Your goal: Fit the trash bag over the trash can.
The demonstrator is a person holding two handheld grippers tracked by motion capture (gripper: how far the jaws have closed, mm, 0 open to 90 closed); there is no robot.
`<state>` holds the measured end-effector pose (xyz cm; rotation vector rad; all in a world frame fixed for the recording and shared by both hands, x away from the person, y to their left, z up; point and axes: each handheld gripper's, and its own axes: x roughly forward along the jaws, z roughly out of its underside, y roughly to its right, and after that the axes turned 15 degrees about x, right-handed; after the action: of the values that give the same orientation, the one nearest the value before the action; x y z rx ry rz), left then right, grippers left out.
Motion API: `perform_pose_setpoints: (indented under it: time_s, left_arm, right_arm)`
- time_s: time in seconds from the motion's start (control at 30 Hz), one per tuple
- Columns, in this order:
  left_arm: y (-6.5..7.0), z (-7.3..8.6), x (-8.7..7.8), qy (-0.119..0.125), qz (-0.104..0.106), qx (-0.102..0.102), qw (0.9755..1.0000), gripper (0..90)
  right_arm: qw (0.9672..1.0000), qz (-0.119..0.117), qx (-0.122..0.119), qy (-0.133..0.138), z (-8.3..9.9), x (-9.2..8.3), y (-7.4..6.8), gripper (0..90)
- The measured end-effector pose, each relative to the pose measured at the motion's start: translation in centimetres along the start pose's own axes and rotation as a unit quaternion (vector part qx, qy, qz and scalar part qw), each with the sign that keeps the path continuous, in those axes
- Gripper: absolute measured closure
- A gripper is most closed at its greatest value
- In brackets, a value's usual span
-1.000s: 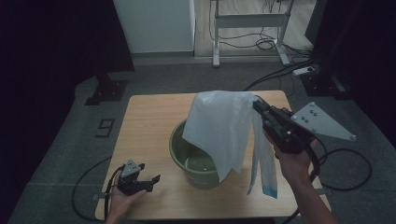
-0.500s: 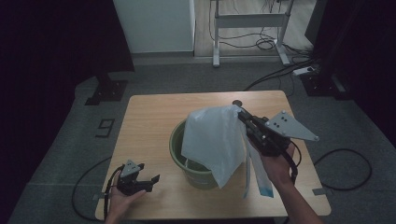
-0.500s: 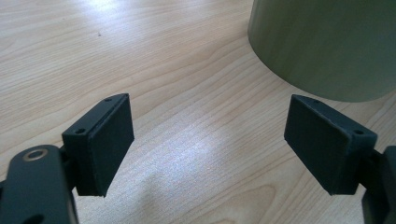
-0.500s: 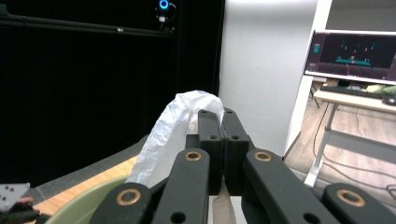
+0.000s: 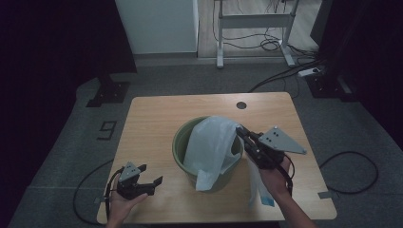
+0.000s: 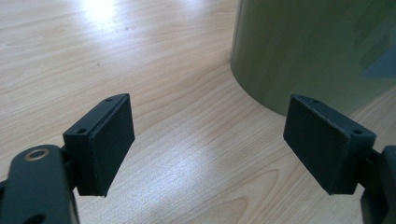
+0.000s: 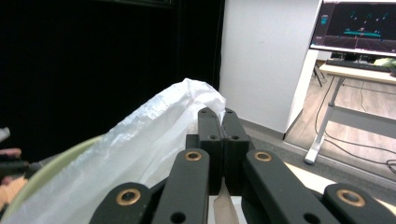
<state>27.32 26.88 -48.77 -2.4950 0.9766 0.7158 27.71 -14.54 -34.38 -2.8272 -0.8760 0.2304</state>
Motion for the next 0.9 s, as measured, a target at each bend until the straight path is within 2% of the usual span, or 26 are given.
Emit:
perform_pose_setpoints:
  time_s: [0.4, 0.53, 0.57, 0.6, 0.7, 0.73, 0.9]
  left_arm:
    - [-0.3, 0.3, -0.1, -0.001, -0.001, -0.008, 1.0000, 16.0]
    - [-0.3, 0.3, -0.2, 0.001, -0.001, -0.010, 1.0000, 16.0]
    - [-0.3, 0.3, -0.2, 0.001, -0.001, -0.009, 1.0000, 16.0]
    - [-0.3, 0.3, -0.2, 0.001, -0.001, -0.009, 1.0000, 16.0]
    - [-0.4, 0.3, -0.3, 0.002, -0.001, -0.010, 0.9999, 16.1]
    - [-0.4, 0.3, -0.3, 0.002, -0.001, -0.010, 0.9999, 16.1]
    - [-0.4, 0.3, -0.2, 0.001, -0.001, -0.011, 0.9999, 16.0]
  right_arm:
    - [0.9991, 0.001, 0.005, -0.041, 3.7, 0.1, 0.3, 88.7]
    - [0.9987, 0.003, 0.010, -0.049, 4.3, 0.0, 0.6, 88.5]
    - [0.9987, 0.001, 0.011, -0.049, 4.4, 0.0, 0.7, 84.9]
    - [0.9987, 0.001, 0.011, -0.049, 4.4, 0.0, 0.7, 84.9]
    - [0.9993, -0.005, 0.007, -0.036, 4.0, -0.8, 0.6, 69.0]
    - [0.9993, -0.005, 0.007, -0.036, 4.0, -0.8, 0.6, 69.0]
    - [0.9998, -0.001, -0.004, -0.019, 3.2, -1.9, 0.2, 52.9]
